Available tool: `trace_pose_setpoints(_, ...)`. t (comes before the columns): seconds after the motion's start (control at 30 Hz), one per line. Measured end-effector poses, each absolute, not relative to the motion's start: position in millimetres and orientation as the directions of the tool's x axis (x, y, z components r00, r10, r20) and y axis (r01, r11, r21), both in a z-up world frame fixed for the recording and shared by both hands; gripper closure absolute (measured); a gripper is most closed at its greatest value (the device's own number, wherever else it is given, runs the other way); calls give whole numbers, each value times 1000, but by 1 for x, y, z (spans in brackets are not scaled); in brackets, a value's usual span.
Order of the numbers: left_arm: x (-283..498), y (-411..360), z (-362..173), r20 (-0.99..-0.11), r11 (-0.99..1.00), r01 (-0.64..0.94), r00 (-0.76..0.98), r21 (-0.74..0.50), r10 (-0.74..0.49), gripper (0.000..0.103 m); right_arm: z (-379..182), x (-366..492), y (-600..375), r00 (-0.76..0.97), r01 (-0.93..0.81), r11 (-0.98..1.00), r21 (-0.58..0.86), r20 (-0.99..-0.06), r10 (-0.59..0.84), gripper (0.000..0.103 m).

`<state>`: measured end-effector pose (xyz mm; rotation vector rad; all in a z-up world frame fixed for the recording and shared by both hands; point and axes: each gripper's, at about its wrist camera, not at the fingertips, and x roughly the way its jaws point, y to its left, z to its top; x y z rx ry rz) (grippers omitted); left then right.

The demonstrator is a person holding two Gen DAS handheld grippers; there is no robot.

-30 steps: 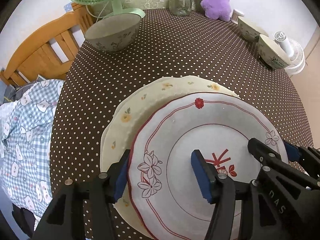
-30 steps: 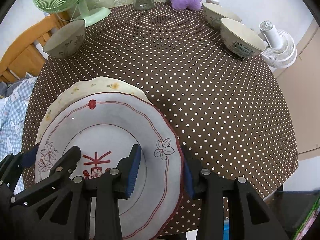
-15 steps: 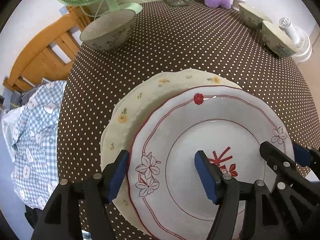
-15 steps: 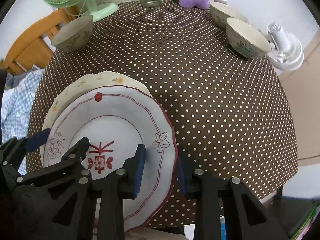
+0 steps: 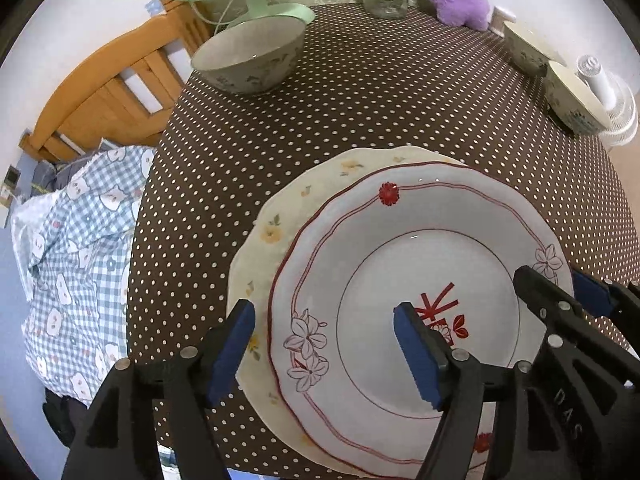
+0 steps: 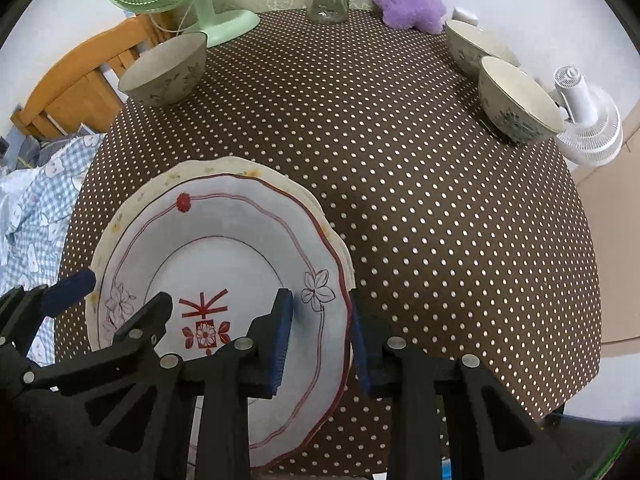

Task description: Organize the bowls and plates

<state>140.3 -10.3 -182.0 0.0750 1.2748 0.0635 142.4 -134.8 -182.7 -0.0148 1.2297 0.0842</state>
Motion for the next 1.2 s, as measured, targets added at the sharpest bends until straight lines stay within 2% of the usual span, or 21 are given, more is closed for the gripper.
trace_pose_setpoints(0.2,138,-1,-179,-948,998,-11,312,55,56,27,-185,149,-120,343,-73,997,22,-938,46,69)
trace_pose_setpoints(0.3,135,2,-179,-948,999,-8,313,51,51,31,-186,150,-115,348,-55,998,18,-937,37,68)
trace_pose_setpoints(0.37,133,6,-178,-948,999,-4,315,46,45,38,-188,150,-110,352,-51,999,2,-936,20,67)
trace_pose_setpoints(0.4,133,8,-178,-948,999,-3,315,45,44,39,-189,151,-108,355,-51,999,-6,-935,12,65)
trace_pose_setpoints(0.47,132,10,-178,-946,998,-4,320,57,55,47,-191,151,-101,360,-57,998,-17,-933,5,53)
trace_pose_setpoints(0.77,131,27,-179,-945,998,-21,322,57,60,55,-197,153,-83,378,-42,998,-49,-925,-29,34)
trace_pose_setpoints(1.0,131,30,-174,-940,1000,8,342,16,12,53,-197,154,-87,371,-21,999,-30,-928,-20,29)
trace_pose_setpoints(1.2,131,29,-162,-929,997,55,364,-45,-62,41,-182,147,-104,371,30,1000,-7,-929,-18,29)
